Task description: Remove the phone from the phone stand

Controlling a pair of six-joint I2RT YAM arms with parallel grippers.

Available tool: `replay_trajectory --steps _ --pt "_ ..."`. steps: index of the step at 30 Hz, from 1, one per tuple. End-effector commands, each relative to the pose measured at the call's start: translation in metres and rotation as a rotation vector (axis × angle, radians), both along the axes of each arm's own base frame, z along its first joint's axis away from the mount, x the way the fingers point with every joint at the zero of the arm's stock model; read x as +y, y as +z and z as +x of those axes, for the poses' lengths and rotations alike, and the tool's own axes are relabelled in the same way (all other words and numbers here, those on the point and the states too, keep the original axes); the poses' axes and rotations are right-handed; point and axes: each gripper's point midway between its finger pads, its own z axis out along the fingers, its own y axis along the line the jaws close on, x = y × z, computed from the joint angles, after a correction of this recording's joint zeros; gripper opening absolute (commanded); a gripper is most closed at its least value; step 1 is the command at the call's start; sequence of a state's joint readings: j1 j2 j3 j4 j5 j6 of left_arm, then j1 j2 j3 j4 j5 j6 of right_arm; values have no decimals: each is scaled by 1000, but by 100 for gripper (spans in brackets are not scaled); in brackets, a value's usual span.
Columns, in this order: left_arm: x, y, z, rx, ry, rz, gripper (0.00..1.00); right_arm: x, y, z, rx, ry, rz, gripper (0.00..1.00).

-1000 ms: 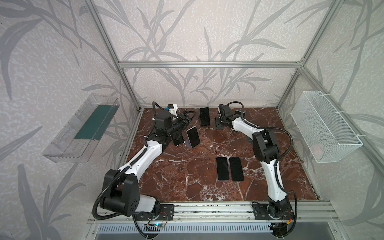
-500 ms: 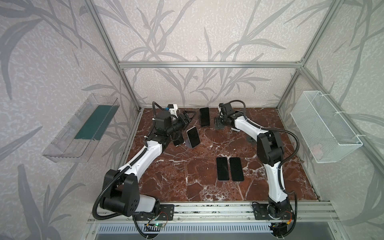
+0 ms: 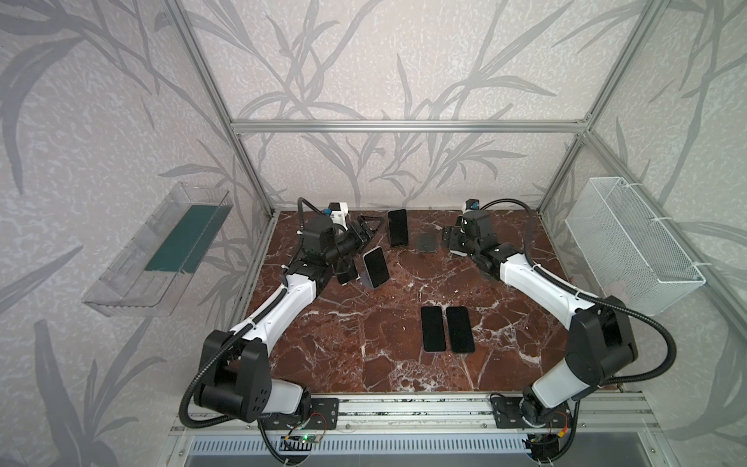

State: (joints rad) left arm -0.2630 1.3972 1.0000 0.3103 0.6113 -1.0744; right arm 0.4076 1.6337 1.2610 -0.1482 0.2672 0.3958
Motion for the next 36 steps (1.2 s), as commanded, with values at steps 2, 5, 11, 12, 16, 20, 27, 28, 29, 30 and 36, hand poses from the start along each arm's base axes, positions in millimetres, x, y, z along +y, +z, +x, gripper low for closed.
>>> replay_trajectory --steps 2,5,11,12,16,20,27,28,29,30,36 --pt "-8 20 -2 -59 -30 6 79 -37 19 12 39 -207 -68 84" --pt "-10 17 -1 -54 -34 20 79 -47 23 28 65 -221 -73 84" --pt "-8 9 0 -13 -15 21 79 -58 30 51 116 -266 -126 99" --pt "-6 9 0 -13 -3 25 79 -59 28 52 123 -286 -124 99" --pt "-3 10 -1 -19 10 32 79 -53 17 60 111 -297 -78 99" --pt "-6 10 -1 -11 -4 25 79 -50 13 72 130 -312 -88 99" --pt "-12 15 -1 -8 -44 -32 79 -51 5 96 164 -335 -131 99" --pt "-12 14 -1 -6 -40 -29 79 -51 4 98 167 -340 -138 99" --pt "-12 15 -1 -6 -40 -30 79 -54 5 100 166 -358 -149 99" --pt "-12 15 -2 -6 -42 -32 79 -55 4 103 167 -358 -148 99" --pt "-12 17 -2 -9 -44 -38 79 -51 -9 114 212 -354 -118 99"
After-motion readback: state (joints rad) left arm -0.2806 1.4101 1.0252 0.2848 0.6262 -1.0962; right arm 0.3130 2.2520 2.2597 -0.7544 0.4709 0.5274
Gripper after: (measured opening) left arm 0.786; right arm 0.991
